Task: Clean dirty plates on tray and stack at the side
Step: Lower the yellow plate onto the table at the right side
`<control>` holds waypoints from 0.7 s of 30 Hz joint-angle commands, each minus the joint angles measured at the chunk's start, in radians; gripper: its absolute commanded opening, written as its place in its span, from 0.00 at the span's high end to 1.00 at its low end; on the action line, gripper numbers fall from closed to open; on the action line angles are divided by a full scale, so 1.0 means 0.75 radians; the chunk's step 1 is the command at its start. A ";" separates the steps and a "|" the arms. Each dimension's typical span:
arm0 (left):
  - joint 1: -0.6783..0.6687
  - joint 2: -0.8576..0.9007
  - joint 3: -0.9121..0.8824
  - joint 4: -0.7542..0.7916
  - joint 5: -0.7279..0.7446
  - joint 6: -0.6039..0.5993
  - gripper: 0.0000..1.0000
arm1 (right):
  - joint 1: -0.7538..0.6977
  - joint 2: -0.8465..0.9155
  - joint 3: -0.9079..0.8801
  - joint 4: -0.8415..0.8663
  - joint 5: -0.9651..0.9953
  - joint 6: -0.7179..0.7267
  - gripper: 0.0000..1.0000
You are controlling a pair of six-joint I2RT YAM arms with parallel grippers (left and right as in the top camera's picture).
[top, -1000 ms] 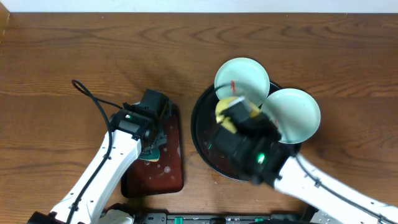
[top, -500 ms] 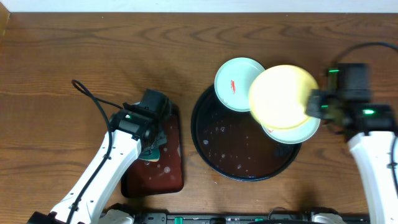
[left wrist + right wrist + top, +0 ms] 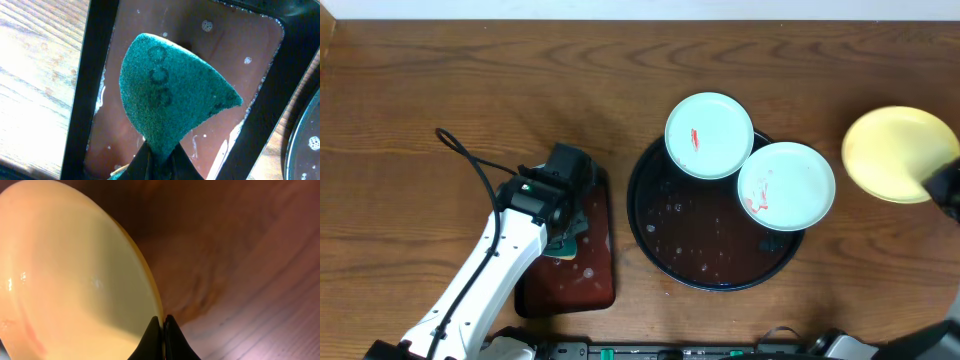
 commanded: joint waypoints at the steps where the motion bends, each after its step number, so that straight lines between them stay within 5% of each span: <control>1: 0.008 -0.002 -0.005 0.000 -0.012 0.010 0.92 | -0.081 0.092 0.022 0.004 0.078 0.037 0.99; 12: 0.008 -0.002 -0.005 -0.004 -0.011 0.010 0.92 | -0.133 0.424 0.021 -0.002 0.061 -0.021 0.97; 16: 0.008 -0.002 -0.005 -0.004 -0.011 0.010 0.92 | -0.130 0.359 0.021 0.042 -0.099 -0.059 0.41; 19: 0.008 -0.002 -0.005 -0.004 -0.011 0.010 0.92 | -0.119 0.263 0.021 0.042 -0.289 -0.100 0.29; 21: 0.008 -0.002 -0.005 -0.005 -0.011 0.010 0.92 | -0.088 0.193 0.021 0.037 -0.428 -0.150 0.32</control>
